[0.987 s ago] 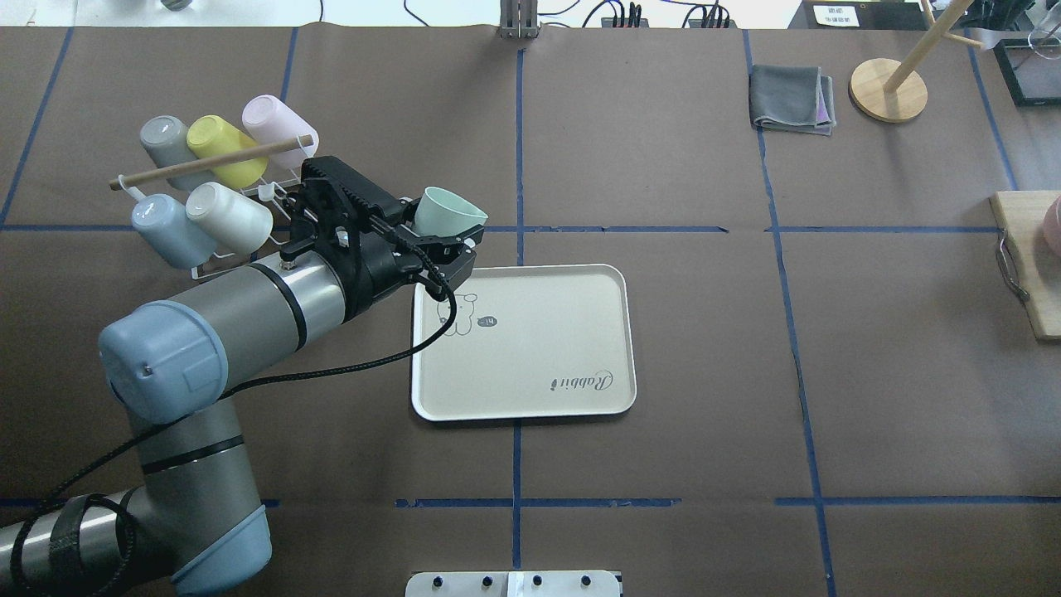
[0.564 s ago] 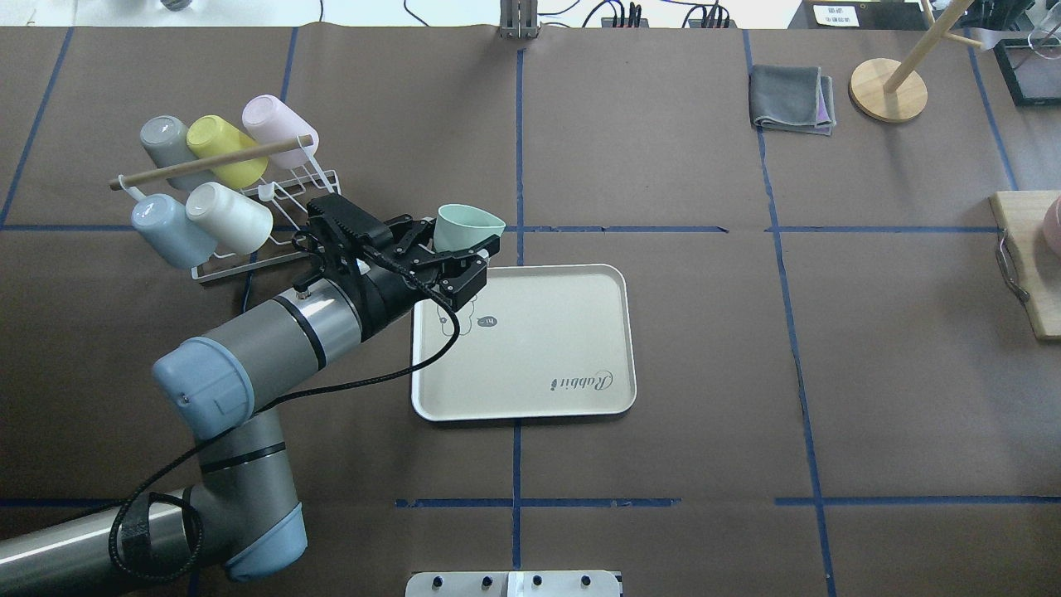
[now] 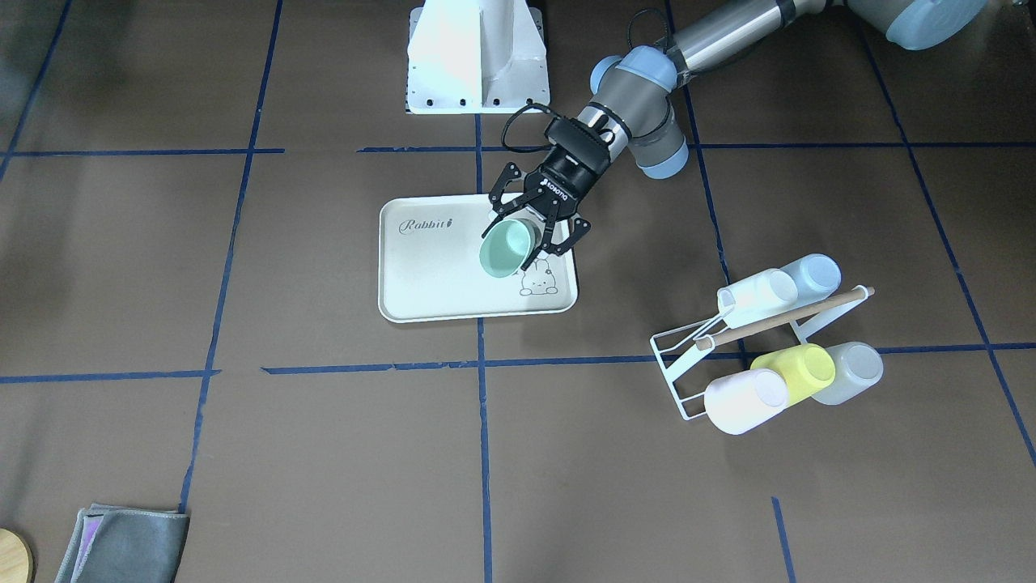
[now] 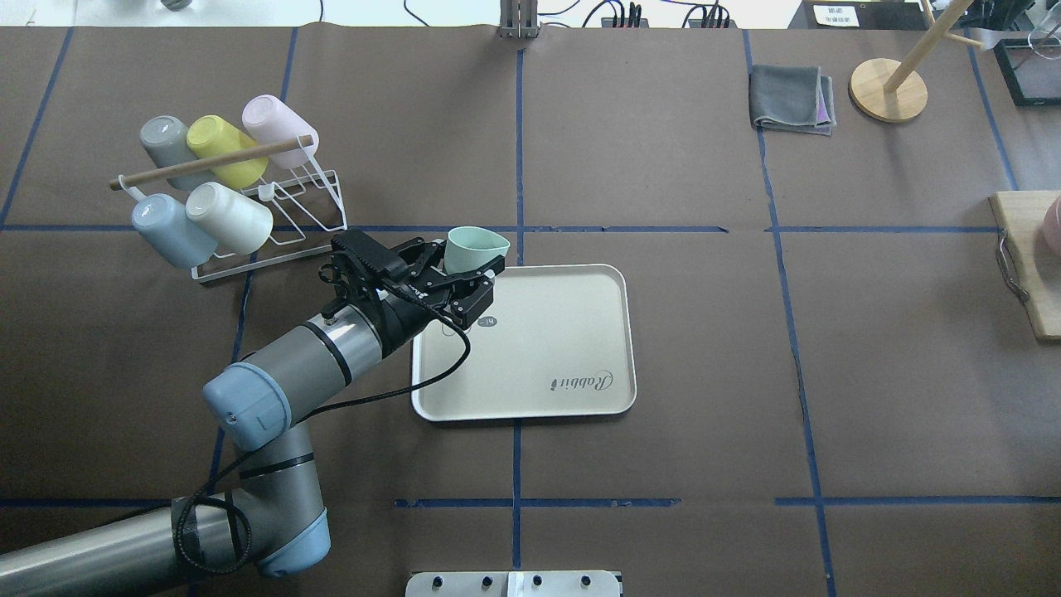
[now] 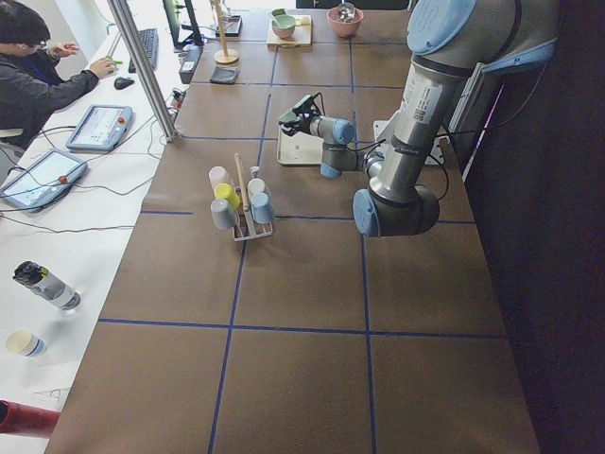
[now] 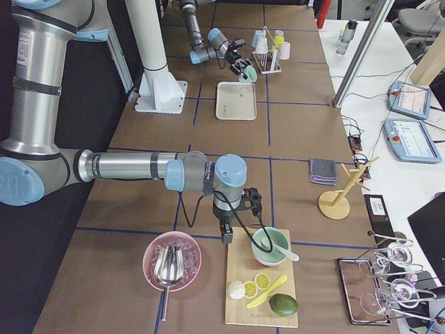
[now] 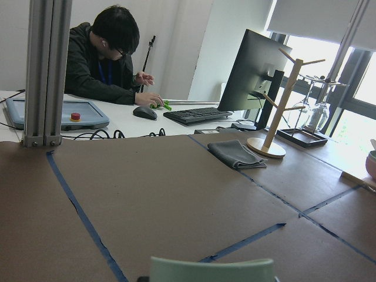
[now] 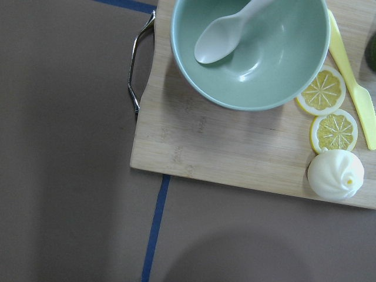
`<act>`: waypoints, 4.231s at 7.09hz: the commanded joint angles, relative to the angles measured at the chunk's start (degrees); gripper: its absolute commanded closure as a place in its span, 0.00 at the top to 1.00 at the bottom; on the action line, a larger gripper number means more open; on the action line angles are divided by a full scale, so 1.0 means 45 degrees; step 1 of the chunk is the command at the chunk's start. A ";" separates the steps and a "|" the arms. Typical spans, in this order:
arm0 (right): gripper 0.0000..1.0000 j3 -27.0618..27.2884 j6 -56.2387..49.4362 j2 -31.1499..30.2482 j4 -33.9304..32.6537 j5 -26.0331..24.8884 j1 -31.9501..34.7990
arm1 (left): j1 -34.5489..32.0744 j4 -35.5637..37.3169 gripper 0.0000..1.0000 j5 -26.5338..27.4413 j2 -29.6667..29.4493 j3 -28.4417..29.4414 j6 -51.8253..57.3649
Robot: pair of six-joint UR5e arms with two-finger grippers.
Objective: Pick up and place green cup on tray
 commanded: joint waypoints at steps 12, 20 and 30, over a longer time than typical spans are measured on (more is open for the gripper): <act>1.00 -0.0073 0.0000 0.0012 0.0000 0.0000 0.0000 | 0.0250 -0.2955 0.91 -0.0890 -0.0942 0.3249 0.2355; 1.00 -0.0053 0.0039 0.0090 0.0213 0.0019 -0.0019 | -0.1426 -0.1618 0.99 -0.2002 -0.0181 0.0751 0.2336; 1.00 -0.0111 0.0098 0.0071 0.0449 0.0000 -0.0019 | -0.6514 1.8616 0.99 -1.0344 0.0523 -0.7631 0.6184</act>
